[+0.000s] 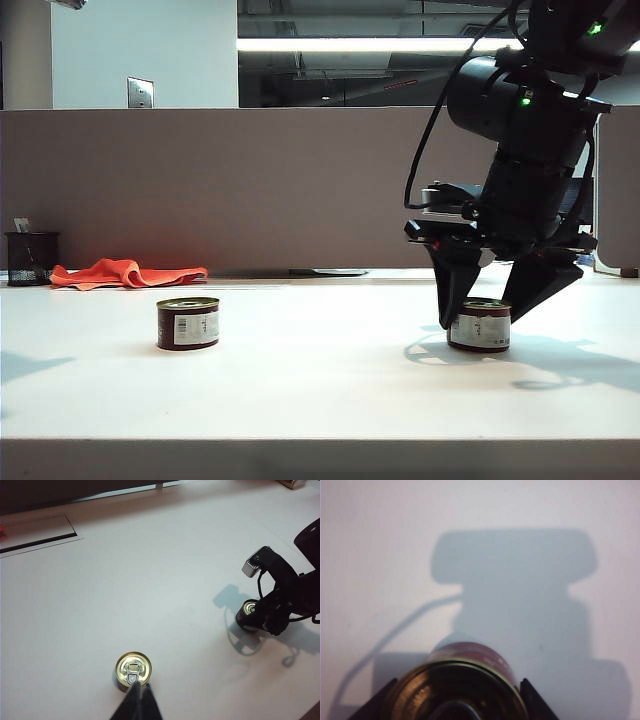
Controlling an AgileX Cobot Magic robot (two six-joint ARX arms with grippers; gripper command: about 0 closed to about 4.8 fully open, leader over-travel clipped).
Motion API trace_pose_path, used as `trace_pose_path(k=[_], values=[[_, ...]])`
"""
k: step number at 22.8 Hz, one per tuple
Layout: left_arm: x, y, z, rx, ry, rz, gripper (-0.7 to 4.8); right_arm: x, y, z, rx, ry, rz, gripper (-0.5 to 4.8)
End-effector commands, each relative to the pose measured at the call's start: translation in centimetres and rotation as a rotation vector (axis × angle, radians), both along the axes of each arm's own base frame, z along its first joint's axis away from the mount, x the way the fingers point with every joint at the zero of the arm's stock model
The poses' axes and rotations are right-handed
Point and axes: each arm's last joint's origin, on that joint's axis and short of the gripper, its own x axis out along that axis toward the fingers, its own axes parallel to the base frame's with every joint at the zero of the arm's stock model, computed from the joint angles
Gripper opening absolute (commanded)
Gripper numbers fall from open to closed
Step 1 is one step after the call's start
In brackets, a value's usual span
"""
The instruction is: Stack a can of tomatoes on the right onto the can of tomatoes on the left.
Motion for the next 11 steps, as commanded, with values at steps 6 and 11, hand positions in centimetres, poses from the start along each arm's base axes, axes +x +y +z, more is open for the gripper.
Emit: trace_pose_path(k=[6,11], values=[[0.1,0.2,0.4,0.03,-0.046,0.039,-0.02,2.3,1.7,6.0,0.109,-0.123,0.052,3.0],[0.3,0.3,0.6,0.078,-0.086,0.104,-0.01,2.6,4.6,10.8,0.183,-0.242,0.131,3.0]])
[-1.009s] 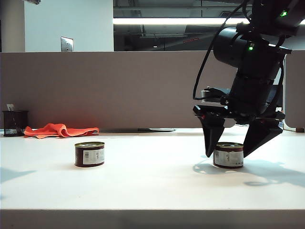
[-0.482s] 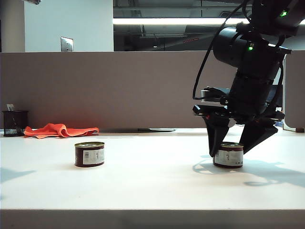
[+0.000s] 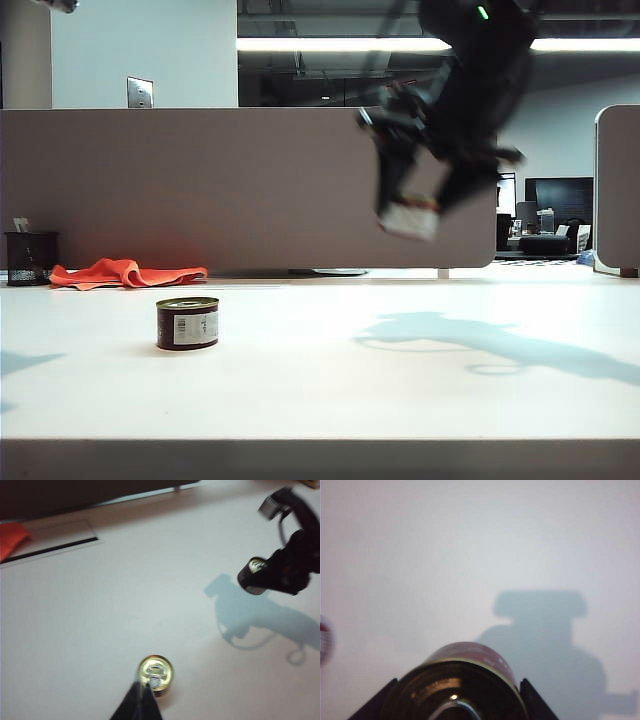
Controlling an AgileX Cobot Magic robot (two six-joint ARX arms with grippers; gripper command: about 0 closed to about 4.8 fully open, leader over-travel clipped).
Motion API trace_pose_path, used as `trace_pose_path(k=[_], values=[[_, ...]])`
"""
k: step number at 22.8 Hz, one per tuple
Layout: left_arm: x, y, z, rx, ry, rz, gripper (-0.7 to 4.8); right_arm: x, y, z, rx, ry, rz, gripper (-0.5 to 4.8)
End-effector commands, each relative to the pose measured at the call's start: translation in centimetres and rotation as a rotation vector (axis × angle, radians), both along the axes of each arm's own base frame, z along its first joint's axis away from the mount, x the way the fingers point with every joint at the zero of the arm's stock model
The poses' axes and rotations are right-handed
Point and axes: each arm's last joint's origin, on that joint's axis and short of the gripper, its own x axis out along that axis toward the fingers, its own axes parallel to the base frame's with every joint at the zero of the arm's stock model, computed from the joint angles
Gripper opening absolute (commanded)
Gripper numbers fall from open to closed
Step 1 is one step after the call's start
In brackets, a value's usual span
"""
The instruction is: Stack a can of tomatoes on the right onto the can of tomatoes on the left.
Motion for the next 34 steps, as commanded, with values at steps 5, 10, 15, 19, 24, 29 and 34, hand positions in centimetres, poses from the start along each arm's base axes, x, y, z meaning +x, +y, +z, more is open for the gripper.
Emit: trace_pose_path(k=[5,10,15,19,24,29,34], values=[[0.0,0.2,0.4,0.069,-0.056,0.024,-0.02,-1.9,7.1,5.7,0.048,-0.19,0.241,3.01],[-0.2,0.2,0.0,0.074,-0.011,0.007,-0.02,-2.6,13.1,4.6,-0.077,-0.248,0.397,3.01],[-0.2,0.1,-0.1,0.064,-0.004,-0.017,-0.02,-2.4,16.4,1.4,-0.154,-0.196,0.468,3.0],[-0.2,0.1,-0.1,0.058,-0.003,-0.028,-0.02,-2.2,17.7,-1.6,-0.191,-0.137,0.494,3.0],[-0.2,0.1,-0.1,0.058,-0.004,-0.028,-0.02,-1.9,18.1,-2.7,-0.187,-0.117,0.507,3.0],[-0.2,0.1,-0.1,0.059,-0.004,-0.028,-0.02,-1.8,18.5,-2.9,-0.162,-0.129,0.52,3.0],[-0.2,0.1,-0.1,0.059,-0.004,-0.028,-0.02,-1.8,18.6,-3.5,-0.171,-0.109,0.525,3.01]])
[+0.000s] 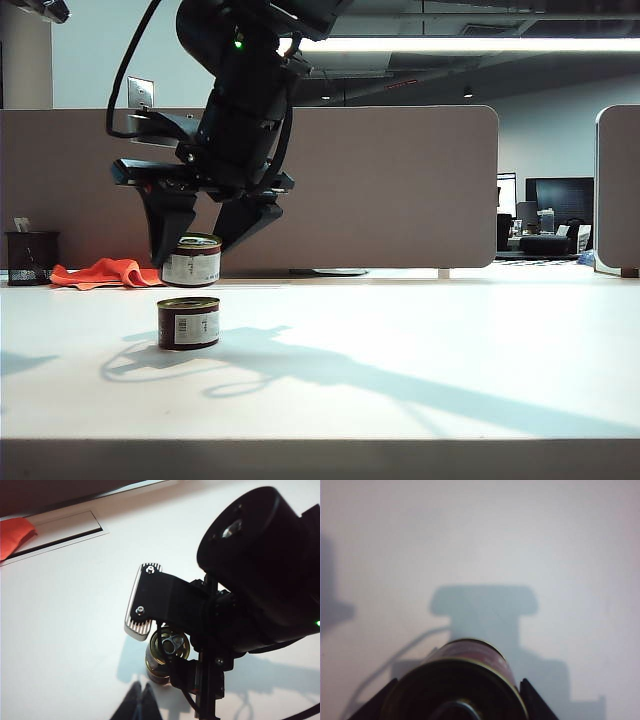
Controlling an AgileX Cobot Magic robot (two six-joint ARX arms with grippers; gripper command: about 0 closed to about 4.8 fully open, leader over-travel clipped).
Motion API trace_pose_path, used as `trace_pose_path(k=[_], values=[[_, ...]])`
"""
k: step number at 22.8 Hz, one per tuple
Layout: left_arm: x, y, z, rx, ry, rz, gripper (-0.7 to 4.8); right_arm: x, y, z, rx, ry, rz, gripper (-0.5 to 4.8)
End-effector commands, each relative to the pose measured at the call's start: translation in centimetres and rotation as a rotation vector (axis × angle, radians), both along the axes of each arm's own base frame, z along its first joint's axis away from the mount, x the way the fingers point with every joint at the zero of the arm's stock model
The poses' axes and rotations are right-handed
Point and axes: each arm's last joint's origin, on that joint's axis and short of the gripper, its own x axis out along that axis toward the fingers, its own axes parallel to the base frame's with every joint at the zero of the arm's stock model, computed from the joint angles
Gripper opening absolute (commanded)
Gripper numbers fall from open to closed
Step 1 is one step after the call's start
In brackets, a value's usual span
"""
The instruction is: Stack a can of tomatoes on the right onto the can of tomatoes on the left.
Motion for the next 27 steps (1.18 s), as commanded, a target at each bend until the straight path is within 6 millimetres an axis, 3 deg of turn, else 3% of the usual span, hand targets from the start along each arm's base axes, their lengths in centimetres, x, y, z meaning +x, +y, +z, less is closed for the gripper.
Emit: trace_pose_path(k=[1,7,13,18,21,24,25,26,27], values=[[-0.1,0.0,0.3,-0.002,-0.016,-0.006,-0.02,0.1,0.4,0.1,0.015,-0.01,0.009,3.01],[-0.1,0.0,0.3,0.0,-0.017,-0.007,-0.02,0.3,0.7,-1.1,0.01,0.013,0.02,3.05],[-0.1,0.0,0.3,-0.001,-0.017,-0.007,-0.02,0.3,0.7,-1.1,0.011,0.015,0.022,3.91],[-0.1,0.0,0.3,-0.001,-0.017,-0.007,-0.02,0.3,0.6,0.3,0.029,-0.004,0.02,3.91],[-0.1,0.0,0.3,0.0,-0.017,-0.006,-0.02,0.1,-0.3,3.1,0.021,-0.074,-0.033,3.81],[-0.1,0.0,0.3,0.001,-0.018,-0.007,-0.03,-0.1,-1.5,5.1,0.005,-0.123,-0.086,2.5],[-0.1,0.0,0.3,0.004,-0.018,-0.005,-0.03,-0.1,-2.3,6.0,0.002,-0.132,-0.104,1.82],[-0.1,0.0,0.3,0.012,-0.023,-0.005,-0.03,-0.2,-3.4,7.3,-0.003,-0.139,-0.128,0.83],[-0.1,0.0,0.3,0.025,-0.03,-0.012,-0.04,-0.3,-5.1,8.7,-0.009,-0.139,-0.157,0.36]])
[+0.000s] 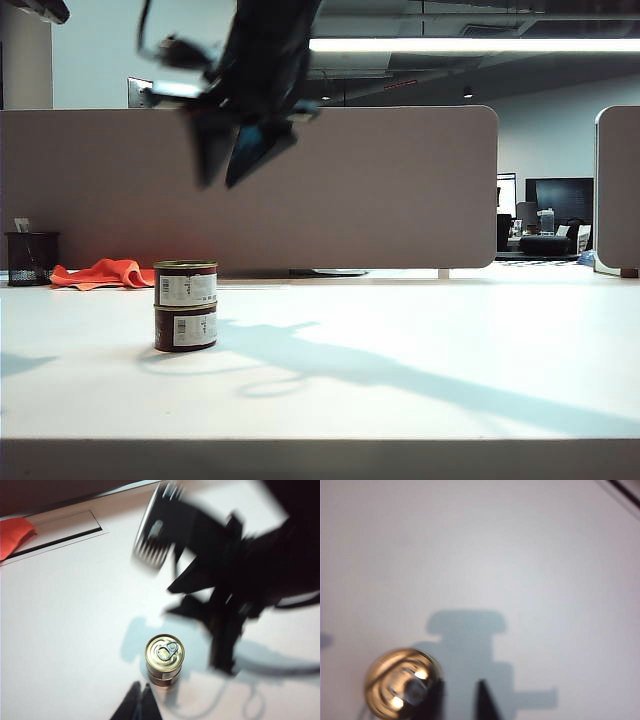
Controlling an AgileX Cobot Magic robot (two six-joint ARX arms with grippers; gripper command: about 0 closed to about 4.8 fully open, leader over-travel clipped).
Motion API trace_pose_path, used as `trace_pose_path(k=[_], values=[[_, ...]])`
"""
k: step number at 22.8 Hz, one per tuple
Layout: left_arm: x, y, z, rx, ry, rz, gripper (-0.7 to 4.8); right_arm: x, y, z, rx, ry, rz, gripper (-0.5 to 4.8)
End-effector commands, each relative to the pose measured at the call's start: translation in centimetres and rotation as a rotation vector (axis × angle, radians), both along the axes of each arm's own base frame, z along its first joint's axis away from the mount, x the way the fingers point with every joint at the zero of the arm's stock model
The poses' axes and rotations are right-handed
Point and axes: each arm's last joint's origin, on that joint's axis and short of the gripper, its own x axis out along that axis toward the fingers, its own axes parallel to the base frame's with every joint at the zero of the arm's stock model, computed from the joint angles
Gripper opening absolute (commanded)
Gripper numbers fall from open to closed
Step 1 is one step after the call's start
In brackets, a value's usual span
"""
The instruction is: Stack a can of tomatoes on the right onto the can of tomatoes on the left.
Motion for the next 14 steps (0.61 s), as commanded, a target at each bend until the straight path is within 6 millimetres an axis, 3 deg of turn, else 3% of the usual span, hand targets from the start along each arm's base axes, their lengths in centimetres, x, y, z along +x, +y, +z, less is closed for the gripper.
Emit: trace_pose_path(k=[1,8,10,14], values=[[0.0,0.0,0.3,0.027,-0.035,-0.012,-0.04,-0.3,-3.4,3.1,-0.022,-0.008,-0.068,0.13],[-1.1,0.4,1.1,0.032,-0.104,0.022,-0.04,-2.0,-10.7,8.9,0.0,-0.024,-0.192,-0.05],[-2.0,0.7,1.6,0.022,-0.139,0.023,-0.04,-3.8,-13.9,11.2,0.046,-0.068,-0.249,-0.05],[-3.4,0.9,1.8,0.009,-0.18,0.009,-0.04,-7.1,-17.9,13.1,0.114,-0.12,-0.325,-0.05]])
